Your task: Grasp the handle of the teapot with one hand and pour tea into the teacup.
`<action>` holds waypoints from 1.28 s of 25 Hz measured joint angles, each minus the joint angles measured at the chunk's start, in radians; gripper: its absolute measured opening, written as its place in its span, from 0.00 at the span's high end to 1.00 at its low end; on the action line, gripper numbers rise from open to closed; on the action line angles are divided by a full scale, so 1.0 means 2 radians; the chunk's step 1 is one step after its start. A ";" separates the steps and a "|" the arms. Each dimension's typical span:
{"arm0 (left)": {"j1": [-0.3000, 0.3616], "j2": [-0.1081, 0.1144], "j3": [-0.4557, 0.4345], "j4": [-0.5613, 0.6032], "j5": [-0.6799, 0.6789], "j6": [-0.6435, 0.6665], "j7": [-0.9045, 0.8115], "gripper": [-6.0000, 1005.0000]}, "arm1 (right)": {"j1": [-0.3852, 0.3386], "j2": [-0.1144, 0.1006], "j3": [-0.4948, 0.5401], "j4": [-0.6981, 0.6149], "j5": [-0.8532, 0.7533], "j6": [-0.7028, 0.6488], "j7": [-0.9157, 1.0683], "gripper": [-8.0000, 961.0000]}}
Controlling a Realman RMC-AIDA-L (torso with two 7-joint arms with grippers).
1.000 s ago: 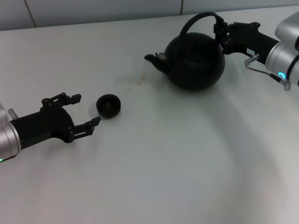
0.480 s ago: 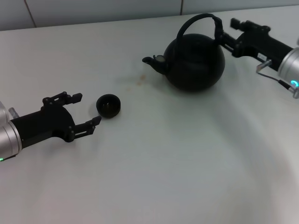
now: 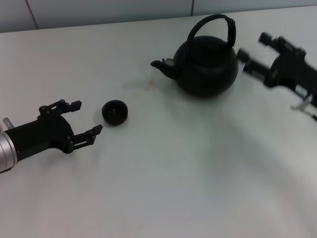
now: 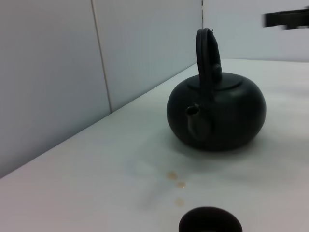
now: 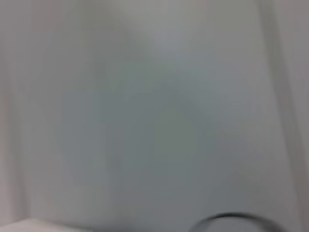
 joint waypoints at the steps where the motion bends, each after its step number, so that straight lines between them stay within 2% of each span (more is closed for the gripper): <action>1: 0.000 0.000 0.000 0.000 0.000 0.000 0.000 0.21 | 0.000 0.000 0.000 0.000 0.000 0.000 0.000 0.21; 5: 0.006 -0.001 0.002 0.002 0.000 0.001 0.000 0.21 | 0.007 0.000 -0.003 -0.007 -0.119 -0.046 -0.005 0.19; 6: 0.006 -0.001 0.002 0.002 0.000 0.001 0.000 0.21 | 0.007 0.000 -0.003 -0.007 -0.119 -0.046 -0.005 0.19; 10: 0.007 -0.002 0.004 0.002 0.000 0.003 0.000 0.21 | 0.047 0.001 -0.003 -0.008 -0.208 0.003 0.051 0.19; 15: 0.011 -0.002 0.004 0.000 0.000 0.004 0.001 0.21 | 0.065 0.002 -0.003 -0.008 -0.231 0.024 0.067 0.19; 32: 0.020 -0.004 0.004 0.000 0.000 0.004 0.003 0.21 | 0.066 0.002 -0.003 -0.010 -0.229 0.031 0.073 0.19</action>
